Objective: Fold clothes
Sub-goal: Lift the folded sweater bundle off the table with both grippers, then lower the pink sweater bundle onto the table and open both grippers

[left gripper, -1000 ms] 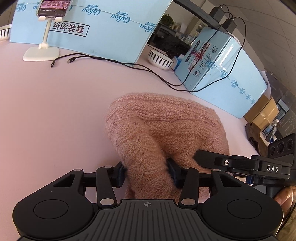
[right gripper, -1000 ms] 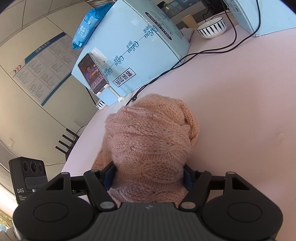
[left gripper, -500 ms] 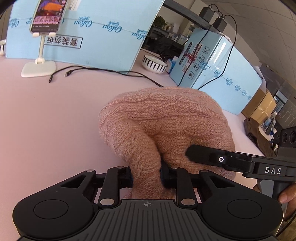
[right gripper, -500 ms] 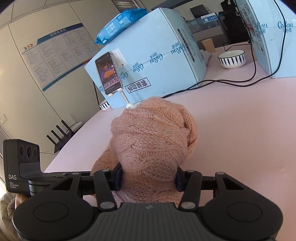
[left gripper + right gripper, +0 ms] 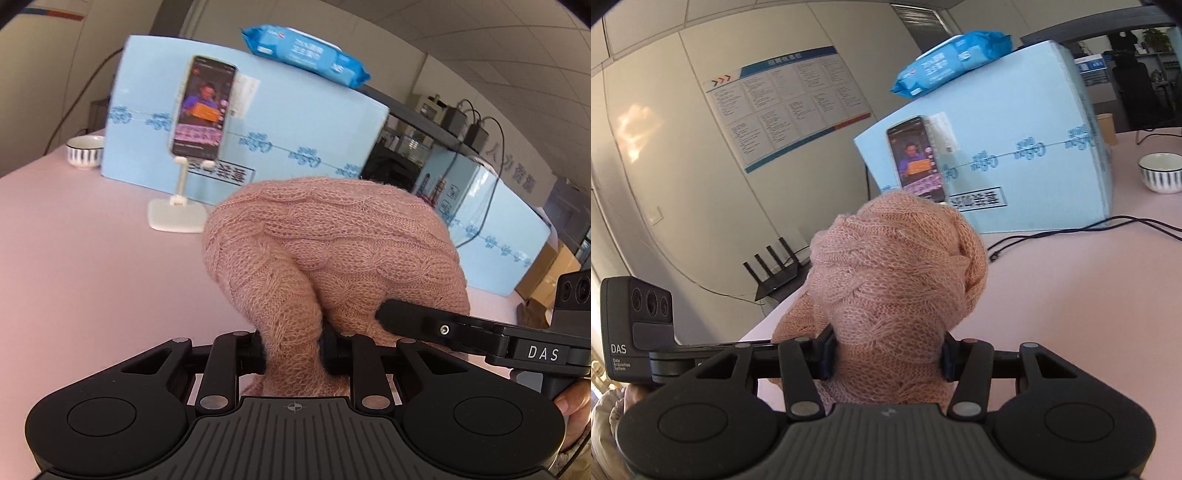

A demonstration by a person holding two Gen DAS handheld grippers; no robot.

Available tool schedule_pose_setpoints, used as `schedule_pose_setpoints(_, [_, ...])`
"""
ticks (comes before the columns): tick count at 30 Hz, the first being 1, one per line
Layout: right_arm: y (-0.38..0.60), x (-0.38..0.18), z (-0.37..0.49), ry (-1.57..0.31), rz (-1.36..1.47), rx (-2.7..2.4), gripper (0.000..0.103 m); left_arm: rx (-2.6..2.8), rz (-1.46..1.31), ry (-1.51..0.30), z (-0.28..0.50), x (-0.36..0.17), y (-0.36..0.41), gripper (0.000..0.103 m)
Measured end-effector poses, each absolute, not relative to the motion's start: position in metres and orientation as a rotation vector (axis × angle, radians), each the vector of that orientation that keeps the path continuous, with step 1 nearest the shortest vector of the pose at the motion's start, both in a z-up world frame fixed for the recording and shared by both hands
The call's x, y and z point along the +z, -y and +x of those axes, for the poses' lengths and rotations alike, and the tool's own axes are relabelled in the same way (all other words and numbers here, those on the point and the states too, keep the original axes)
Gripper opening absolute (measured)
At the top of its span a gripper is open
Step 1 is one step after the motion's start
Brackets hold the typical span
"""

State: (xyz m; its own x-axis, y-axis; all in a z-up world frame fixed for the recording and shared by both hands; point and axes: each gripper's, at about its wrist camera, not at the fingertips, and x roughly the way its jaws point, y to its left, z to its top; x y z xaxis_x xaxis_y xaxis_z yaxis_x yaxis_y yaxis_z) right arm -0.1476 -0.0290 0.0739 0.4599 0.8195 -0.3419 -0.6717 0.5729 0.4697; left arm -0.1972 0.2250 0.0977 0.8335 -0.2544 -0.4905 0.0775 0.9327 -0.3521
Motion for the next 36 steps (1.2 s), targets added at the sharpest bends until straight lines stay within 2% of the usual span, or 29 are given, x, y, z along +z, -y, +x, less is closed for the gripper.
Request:
schedule_pose_setpoints(16, [-0.16, 0.041, -0.129, -0.728, 0.166, 1.168, 0.053, 0.15, -0.484, -0.568, -0.235, 0.063, -0.371, 0.022])
schedule_pose_setpoints(22, [-0.191, 0.013, -0.12, -0.829, 0.161, 1.164, 0.053, 0.199, -0.554, -0.621, -0.232, 0.034, -0.401, 0.022])
schedule_pose_setpoints(25, [-0.196, 0.003, -0.116, -0.872, 0.167, 1.144, 0.057, 0.174, -0.576, -0.62, -0.231, 0.022, -0.409, 0.023])
schedule_pose_setpoints(27, [-0.195, 0.0, -0.11, -0.932, 0.196, 1.122, 0.065, 0.148, -0.641, -0.618, -0.234, 0.017, -0.42, 0.03])
schedule_pose_setpoints(30, [-0.189, -0.005, -0.103, -0.98, 0.251, 1.119, 0.071, 0.119, -0.772, -0.633, -0.237, 0.012, -0.437, 0.038])
schedule_pose_setpoints(31, [-0.188, -0.004, -0.104, -0.973, 0.245, 1.127, 0.072, 0.125, -0.743, -0.651, -0.238, 0.016, -0.436, 0.042])
schedule_pose_setpoints(32, [-0.188, -0.004, -0.106, -0.964, 0.237, 1.135, 0.078, 0.16, -0.639, -0.681, -0.239, 0.031, -0.432, 0.048])
schedule_pose_setpoints(33, [-0.188, -0.003, -0.107, -0.952, 0.224, 1.14, 0.084, 0.19, -0.576, -0.669, -0.243, 0.04, -0.427, 0.05])
schedule_pose_setpoints(34, [-0.189, -0.002, -0.107, -0.941, 0.21, 1.139, 0.086, 0.252, -0.444, -0.611, -0.25, 0.059, -0.417, 0.052])
schedule_pose_setpoints(36, [-0.187, 0.003, -0.111, -0.902, 0.169, 1.093, 0.098, 0.31, -0.296, -0.47, -0.264, 0.091, -0.401, 0.065])
